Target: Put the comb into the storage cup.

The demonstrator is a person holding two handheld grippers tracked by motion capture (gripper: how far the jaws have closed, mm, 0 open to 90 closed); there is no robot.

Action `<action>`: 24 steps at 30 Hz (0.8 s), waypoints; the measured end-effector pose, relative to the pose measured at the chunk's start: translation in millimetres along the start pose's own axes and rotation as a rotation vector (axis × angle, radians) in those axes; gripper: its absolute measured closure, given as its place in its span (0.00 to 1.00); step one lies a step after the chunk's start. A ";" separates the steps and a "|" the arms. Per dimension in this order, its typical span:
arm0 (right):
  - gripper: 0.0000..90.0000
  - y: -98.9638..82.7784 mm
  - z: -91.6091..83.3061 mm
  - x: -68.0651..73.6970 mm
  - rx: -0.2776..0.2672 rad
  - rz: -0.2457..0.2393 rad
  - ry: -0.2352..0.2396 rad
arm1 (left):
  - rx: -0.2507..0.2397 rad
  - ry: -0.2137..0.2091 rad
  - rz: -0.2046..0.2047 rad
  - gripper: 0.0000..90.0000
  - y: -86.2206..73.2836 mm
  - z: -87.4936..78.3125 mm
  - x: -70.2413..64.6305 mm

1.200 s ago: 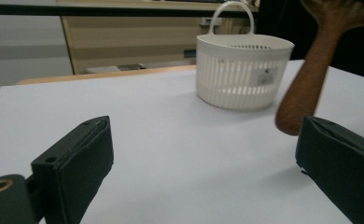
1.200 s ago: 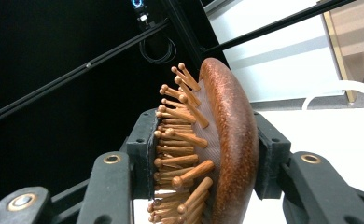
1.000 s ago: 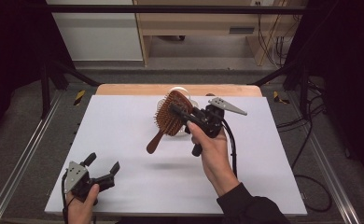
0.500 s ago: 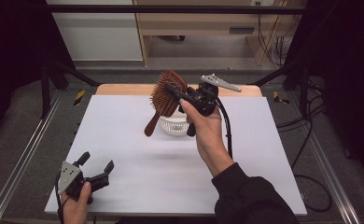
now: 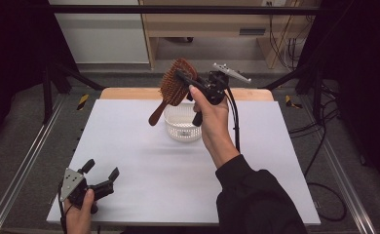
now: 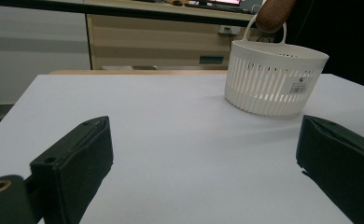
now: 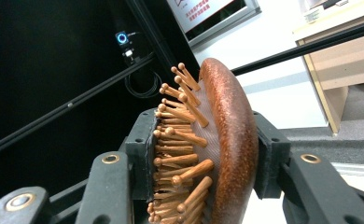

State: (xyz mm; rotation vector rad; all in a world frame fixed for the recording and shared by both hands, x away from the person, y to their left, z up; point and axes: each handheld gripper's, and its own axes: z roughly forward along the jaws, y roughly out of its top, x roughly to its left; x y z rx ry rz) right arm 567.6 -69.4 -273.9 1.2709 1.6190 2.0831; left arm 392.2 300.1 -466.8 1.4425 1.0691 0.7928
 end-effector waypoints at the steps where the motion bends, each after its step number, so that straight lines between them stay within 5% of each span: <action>1: 0.57 0.6 0.5 -1.1 -0.004 0.000 -0.001 | -0.001 0.000 0.000 0.04 0.1 -0.1 0.1; 24: 0.57 14.0 -5.2 -26.0 -0.090 -0.019 -0.093 | 0.003 -0.001 0.011 0.04 -1.1 1.9 -0.2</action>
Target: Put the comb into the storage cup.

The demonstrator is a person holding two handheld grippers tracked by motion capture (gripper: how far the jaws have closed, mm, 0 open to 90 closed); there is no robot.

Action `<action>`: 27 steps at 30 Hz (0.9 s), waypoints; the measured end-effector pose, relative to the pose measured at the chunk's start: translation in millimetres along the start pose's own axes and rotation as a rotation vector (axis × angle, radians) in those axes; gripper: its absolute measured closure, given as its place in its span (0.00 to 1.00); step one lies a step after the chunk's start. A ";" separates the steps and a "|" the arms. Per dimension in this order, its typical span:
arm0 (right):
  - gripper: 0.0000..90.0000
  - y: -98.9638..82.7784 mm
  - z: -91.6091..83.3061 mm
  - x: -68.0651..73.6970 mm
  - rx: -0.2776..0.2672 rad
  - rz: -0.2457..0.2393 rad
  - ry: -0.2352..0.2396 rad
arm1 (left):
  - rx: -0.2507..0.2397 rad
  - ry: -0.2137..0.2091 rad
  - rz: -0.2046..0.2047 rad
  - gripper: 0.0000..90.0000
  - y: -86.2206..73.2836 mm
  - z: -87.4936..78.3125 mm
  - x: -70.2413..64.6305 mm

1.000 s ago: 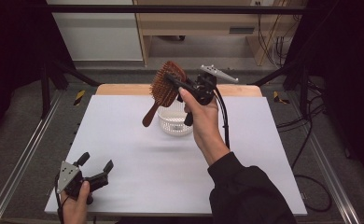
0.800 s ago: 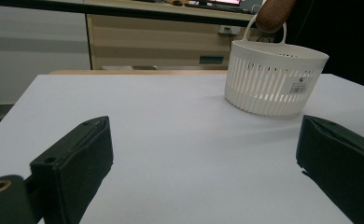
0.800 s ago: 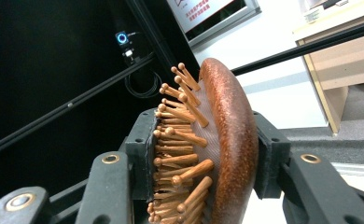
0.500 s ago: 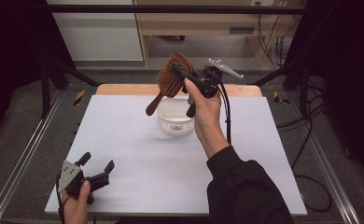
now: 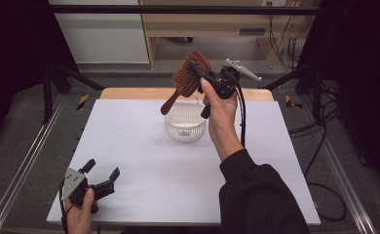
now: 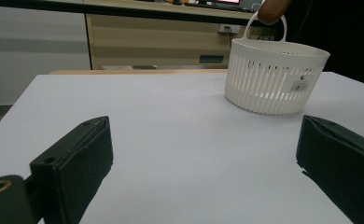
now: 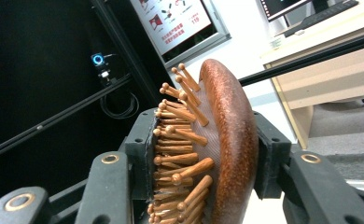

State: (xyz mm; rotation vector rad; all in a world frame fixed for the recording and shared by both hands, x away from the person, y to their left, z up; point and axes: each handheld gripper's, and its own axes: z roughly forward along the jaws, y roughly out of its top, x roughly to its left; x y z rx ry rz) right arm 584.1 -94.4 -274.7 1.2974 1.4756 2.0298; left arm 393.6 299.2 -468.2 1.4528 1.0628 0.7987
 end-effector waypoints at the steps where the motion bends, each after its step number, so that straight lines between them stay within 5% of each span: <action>1: 0.57 0.5 -0.2 -1.0 -0.001 0.002 -0.006 | 0.000 0.000 0.000 0.04 0.0 0.1 0.0; 13: 0.57 0.1 0.6 -5.7 -0.008 -0.026 -0.017 | 0.003 0.023 -0.002 0.02 -1.1 1.2 -0.2; 27: 0.57 -0.4 -2.2 -7.8 -0.002 -0.043 -0.016 | 0.002 -0.015 0.045 0.02 -0.8 4.0 -8.0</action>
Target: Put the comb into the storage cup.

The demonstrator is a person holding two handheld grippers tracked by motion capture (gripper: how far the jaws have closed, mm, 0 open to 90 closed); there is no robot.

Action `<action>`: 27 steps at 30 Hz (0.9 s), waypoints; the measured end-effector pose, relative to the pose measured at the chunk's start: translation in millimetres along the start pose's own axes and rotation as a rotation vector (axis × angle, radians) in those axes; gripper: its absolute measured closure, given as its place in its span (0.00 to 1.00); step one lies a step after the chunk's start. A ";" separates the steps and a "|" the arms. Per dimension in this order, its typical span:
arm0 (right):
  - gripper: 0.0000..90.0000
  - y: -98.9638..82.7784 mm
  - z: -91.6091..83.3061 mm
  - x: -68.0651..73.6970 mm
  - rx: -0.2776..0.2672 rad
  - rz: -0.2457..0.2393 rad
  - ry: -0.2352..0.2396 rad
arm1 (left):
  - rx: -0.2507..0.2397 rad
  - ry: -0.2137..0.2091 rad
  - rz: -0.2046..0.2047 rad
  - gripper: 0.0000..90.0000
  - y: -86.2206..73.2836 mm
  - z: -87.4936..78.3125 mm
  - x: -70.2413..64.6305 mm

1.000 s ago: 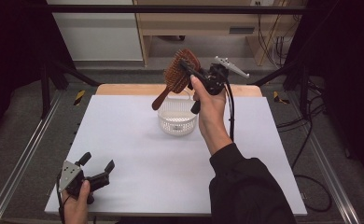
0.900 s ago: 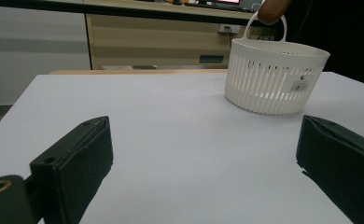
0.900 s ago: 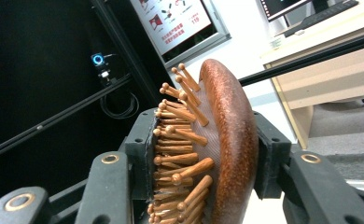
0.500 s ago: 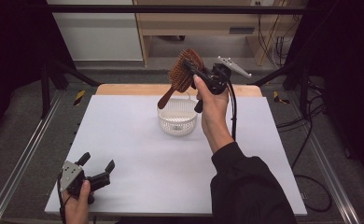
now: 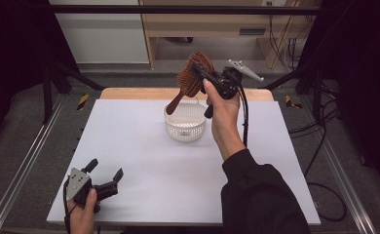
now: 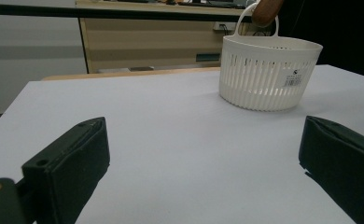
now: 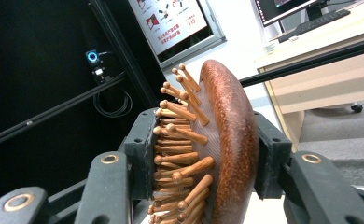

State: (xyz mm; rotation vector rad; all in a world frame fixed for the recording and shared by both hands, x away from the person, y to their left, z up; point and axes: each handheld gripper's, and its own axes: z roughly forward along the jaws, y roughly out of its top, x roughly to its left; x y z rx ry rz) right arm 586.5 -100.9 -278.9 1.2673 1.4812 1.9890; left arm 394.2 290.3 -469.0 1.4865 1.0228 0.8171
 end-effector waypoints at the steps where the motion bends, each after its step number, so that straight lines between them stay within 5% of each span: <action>1: 0.57 -0.1 -0.3 0.1 -0.001 -0.003 -0.003 | 0.000 -0.001 0.001 0.02 0.0 0.0 -0.1; 27: 0.56 -12.2 -2.2 -17.0 0.002 0.003 -0.057 | 0.003 -0.012 -0.010 0.03 -0.8 -0.2 2.3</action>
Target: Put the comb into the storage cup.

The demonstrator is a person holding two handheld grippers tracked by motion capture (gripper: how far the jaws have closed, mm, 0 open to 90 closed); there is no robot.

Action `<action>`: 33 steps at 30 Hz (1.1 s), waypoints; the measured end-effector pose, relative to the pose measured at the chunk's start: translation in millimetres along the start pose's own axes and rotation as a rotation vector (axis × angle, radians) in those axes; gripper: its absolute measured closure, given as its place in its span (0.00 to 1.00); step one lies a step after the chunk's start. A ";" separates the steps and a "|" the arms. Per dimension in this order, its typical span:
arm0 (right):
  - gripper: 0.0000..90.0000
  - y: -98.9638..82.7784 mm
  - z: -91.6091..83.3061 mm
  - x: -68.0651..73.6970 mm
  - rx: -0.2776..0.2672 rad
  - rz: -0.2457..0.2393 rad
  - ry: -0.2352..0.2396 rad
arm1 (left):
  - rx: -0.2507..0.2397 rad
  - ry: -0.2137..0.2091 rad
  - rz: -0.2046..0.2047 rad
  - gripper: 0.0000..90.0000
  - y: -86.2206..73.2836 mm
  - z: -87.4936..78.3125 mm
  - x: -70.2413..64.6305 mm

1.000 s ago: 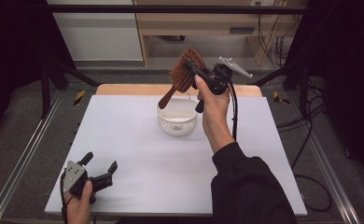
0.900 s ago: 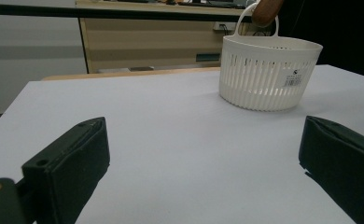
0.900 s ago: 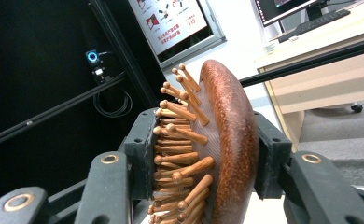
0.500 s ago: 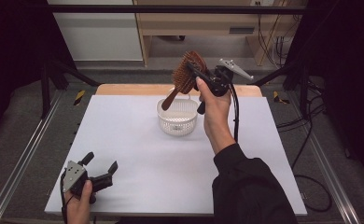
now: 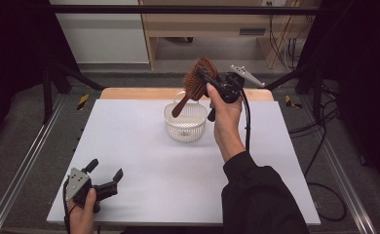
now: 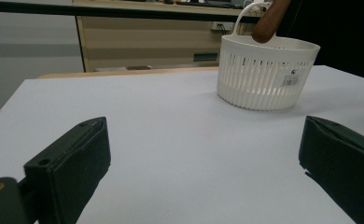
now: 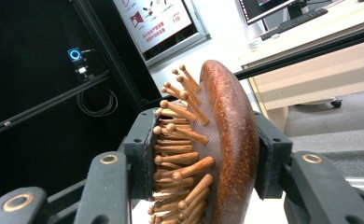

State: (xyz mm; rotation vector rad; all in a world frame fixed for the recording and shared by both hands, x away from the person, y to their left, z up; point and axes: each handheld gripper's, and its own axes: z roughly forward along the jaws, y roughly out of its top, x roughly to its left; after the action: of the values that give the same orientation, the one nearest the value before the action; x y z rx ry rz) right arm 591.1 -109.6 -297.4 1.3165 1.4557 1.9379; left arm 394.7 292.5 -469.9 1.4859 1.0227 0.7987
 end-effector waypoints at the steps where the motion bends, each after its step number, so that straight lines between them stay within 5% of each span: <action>1: 0.56 -0.2 0.1 -0.1 0.000 -0.001 -0.003 | 0.000 0.000 0.000 0.03 0.0 0.0 0.0; 33: 0.56 -56.1 13.3 -27.4 0.033 0.034 -0.066 | 0.000 -0.006 0.001 0.03 -0.4 0.6 0.0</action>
State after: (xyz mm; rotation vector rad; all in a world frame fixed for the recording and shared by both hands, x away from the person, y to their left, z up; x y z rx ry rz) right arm 603.2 -101.0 -359.6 1.4149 1.4480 1.8801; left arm 395.2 292.3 -470.3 1.4885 1.0180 0.7947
